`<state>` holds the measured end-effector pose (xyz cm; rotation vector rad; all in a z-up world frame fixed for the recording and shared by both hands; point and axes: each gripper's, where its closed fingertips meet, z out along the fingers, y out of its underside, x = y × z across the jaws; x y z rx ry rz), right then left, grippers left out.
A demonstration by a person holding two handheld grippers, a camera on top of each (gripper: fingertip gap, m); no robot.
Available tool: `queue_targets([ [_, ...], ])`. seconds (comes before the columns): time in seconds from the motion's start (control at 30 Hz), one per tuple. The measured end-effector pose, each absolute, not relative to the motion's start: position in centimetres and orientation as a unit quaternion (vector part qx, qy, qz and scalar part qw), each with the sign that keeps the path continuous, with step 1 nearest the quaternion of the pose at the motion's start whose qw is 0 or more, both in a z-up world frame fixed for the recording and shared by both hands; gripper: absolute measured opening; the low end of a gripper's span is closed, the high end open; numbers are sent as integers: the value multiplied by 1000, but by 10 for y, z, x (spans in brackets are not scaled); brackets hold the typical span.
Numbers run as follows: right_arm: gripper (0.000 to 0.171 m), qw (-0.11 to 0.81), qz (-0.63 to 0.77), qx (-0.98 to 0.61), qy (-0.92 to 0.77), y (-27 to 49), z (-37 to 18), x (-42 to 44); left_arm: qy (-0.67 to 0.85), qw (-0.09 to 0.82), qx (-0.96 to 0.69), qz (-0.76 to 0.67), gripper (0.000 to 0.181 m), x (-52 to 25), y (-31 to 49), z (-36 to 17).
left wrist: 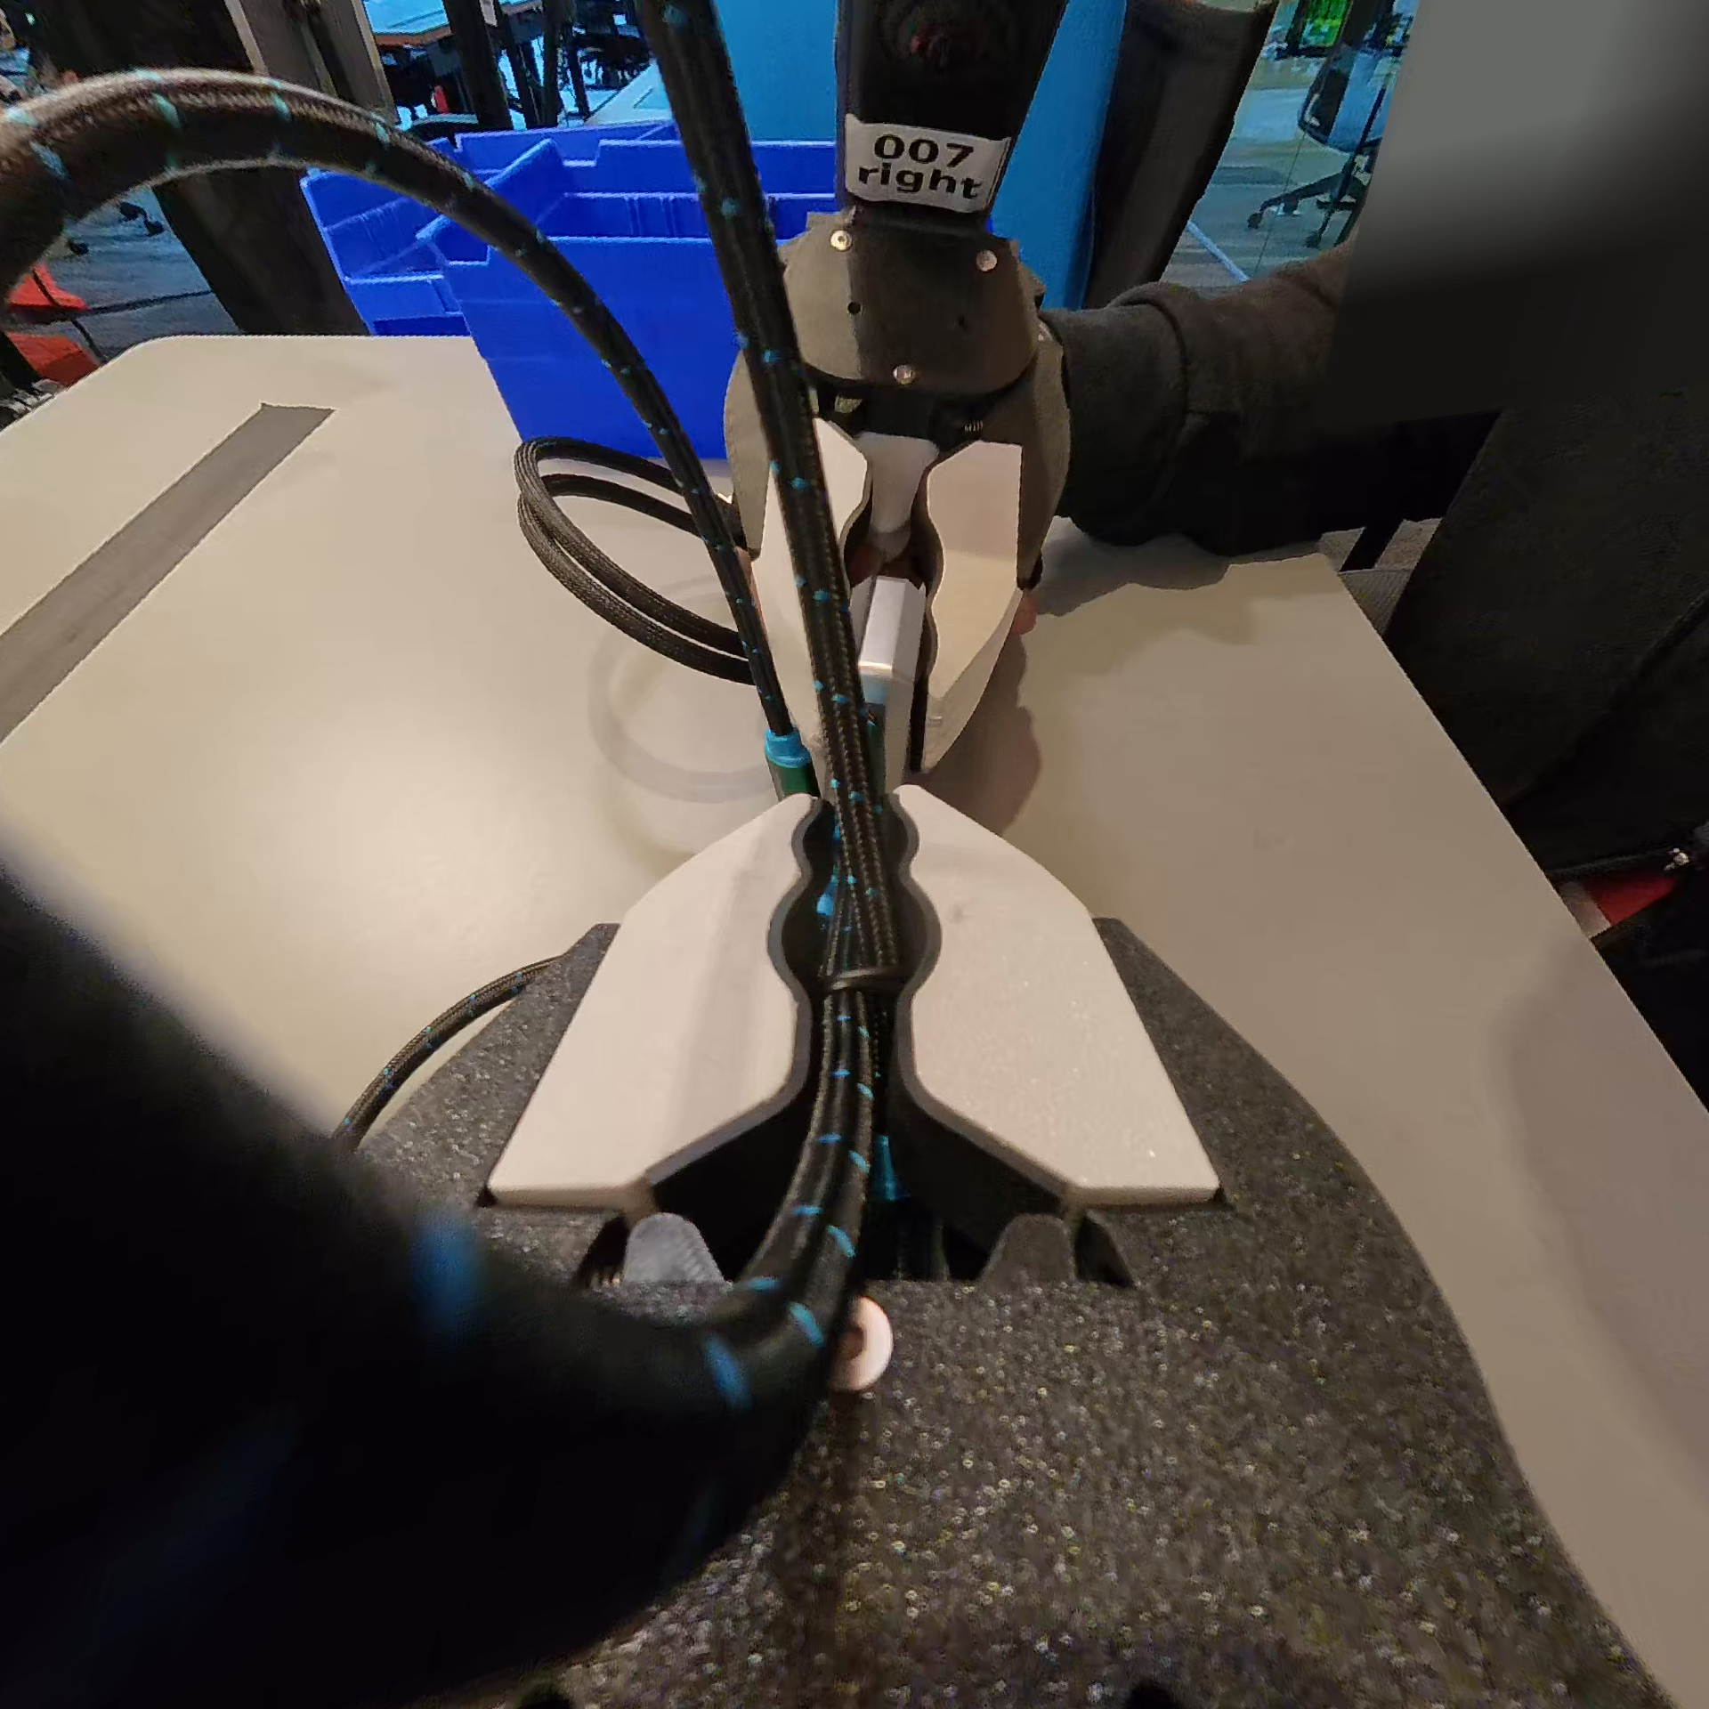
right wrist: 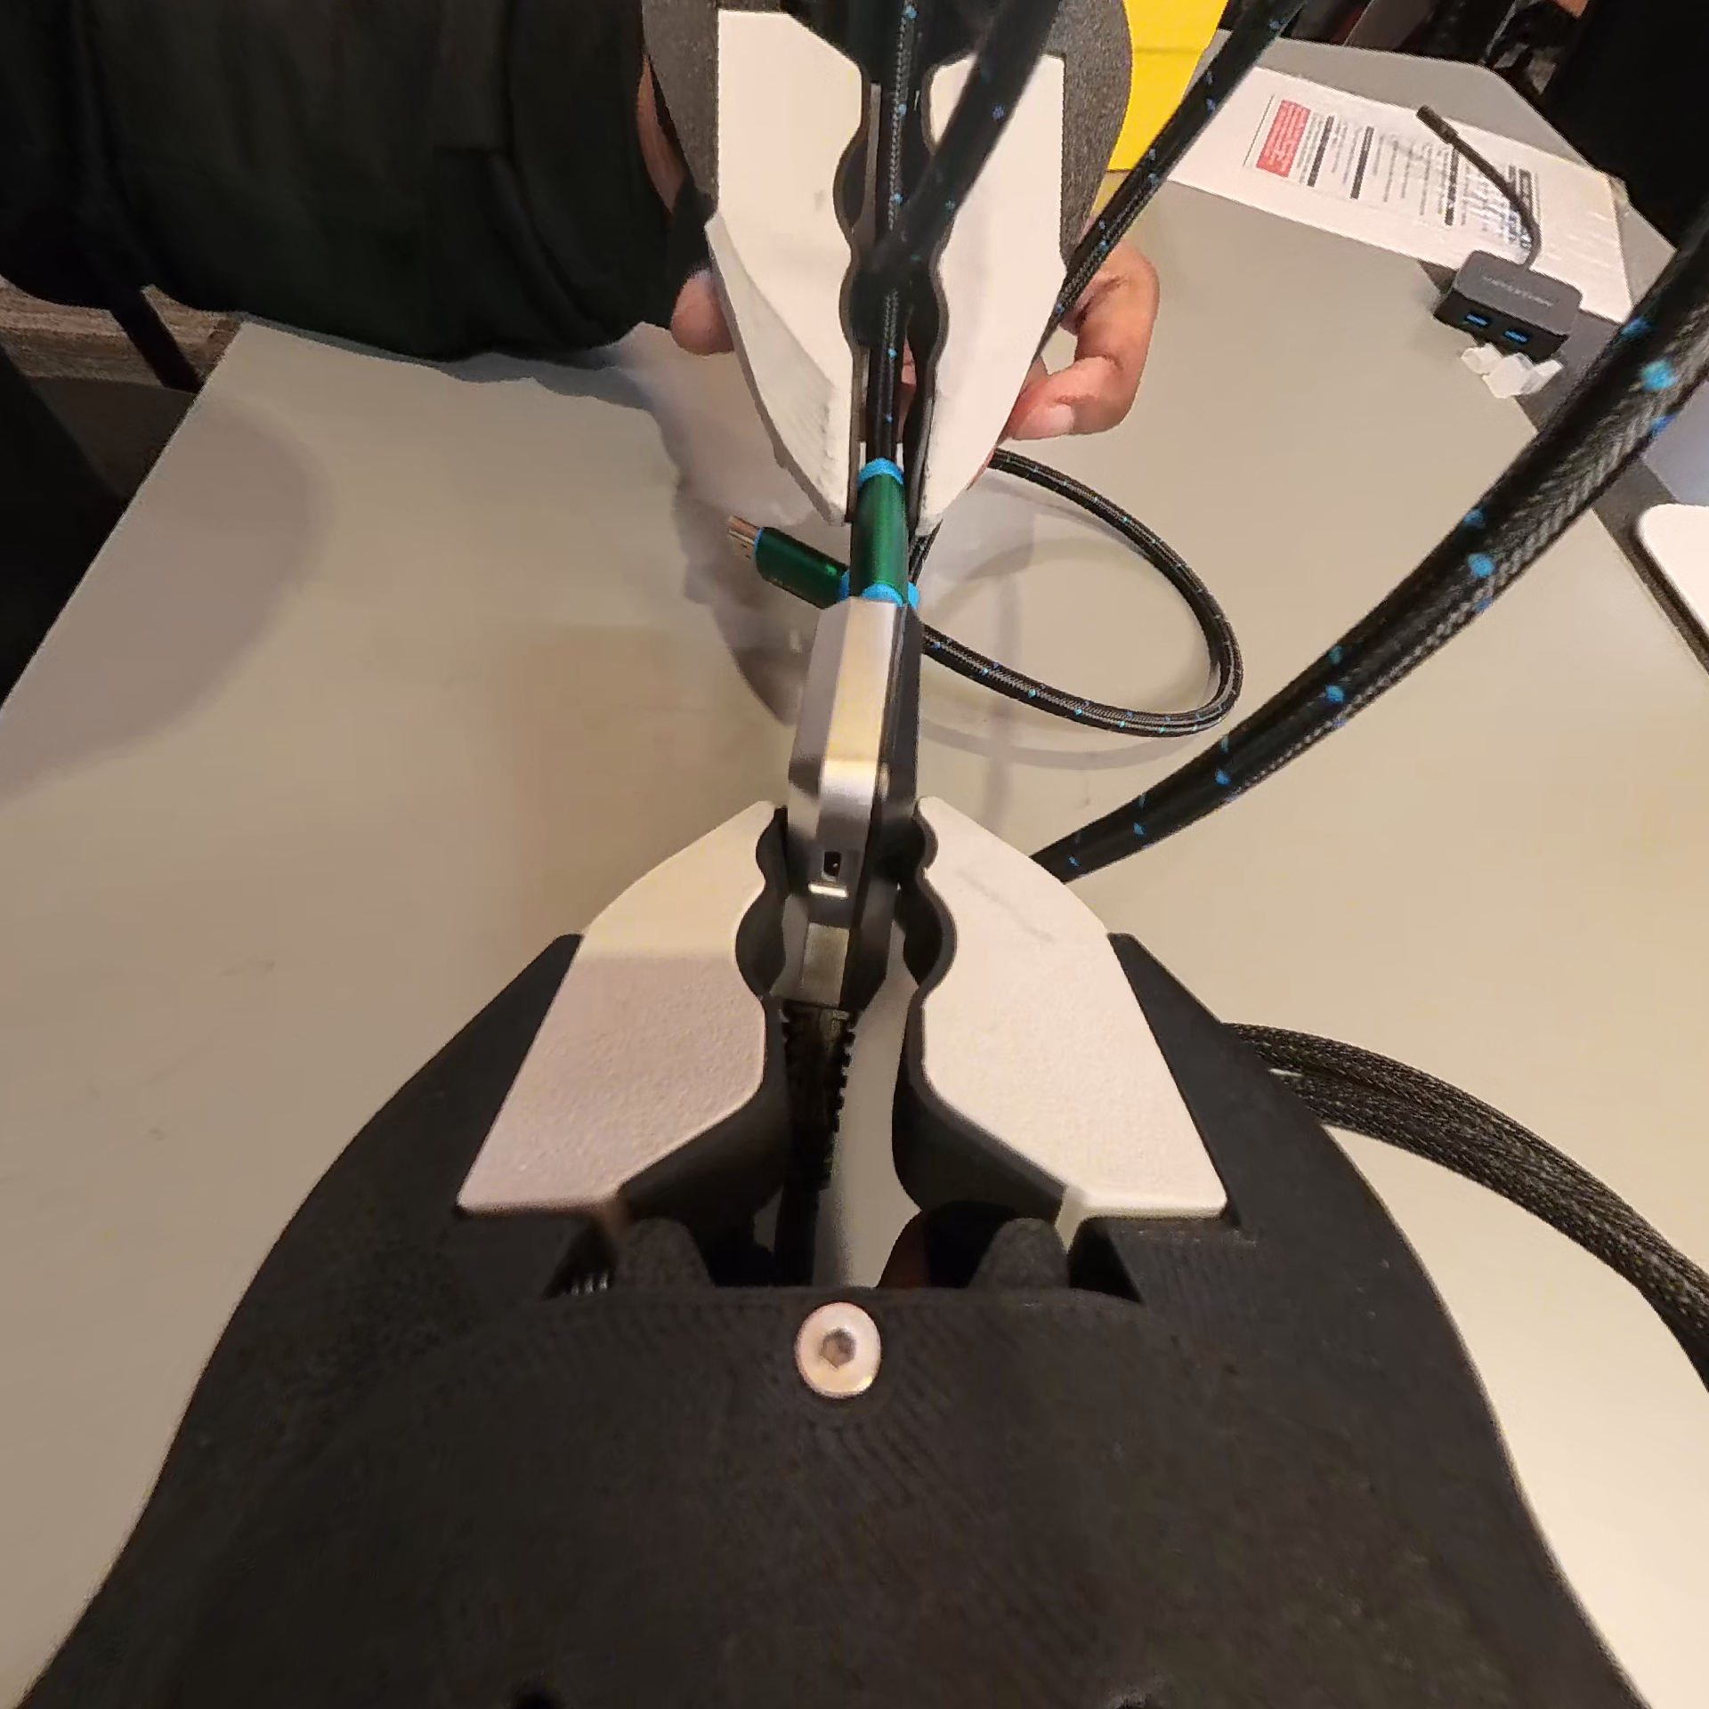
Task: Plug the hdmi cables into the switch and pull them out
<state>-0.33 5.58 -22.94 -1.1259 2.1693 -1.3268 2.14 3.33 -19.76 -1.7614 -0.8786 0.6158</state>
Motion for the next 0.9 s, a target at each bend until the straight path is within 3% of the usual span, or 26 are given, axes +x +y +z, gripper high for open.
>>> queue_targets([
  [0.63, 23, 164, -430, -465, 756, 67, -229, 24, -340, 484, -777, 218, 10, 37, 53, -195],
  [0.9, 22, 140, -459, -405, 778, 51, -229, 11, -373, 504, -744, 231, 10, 27, 38, -195],
])
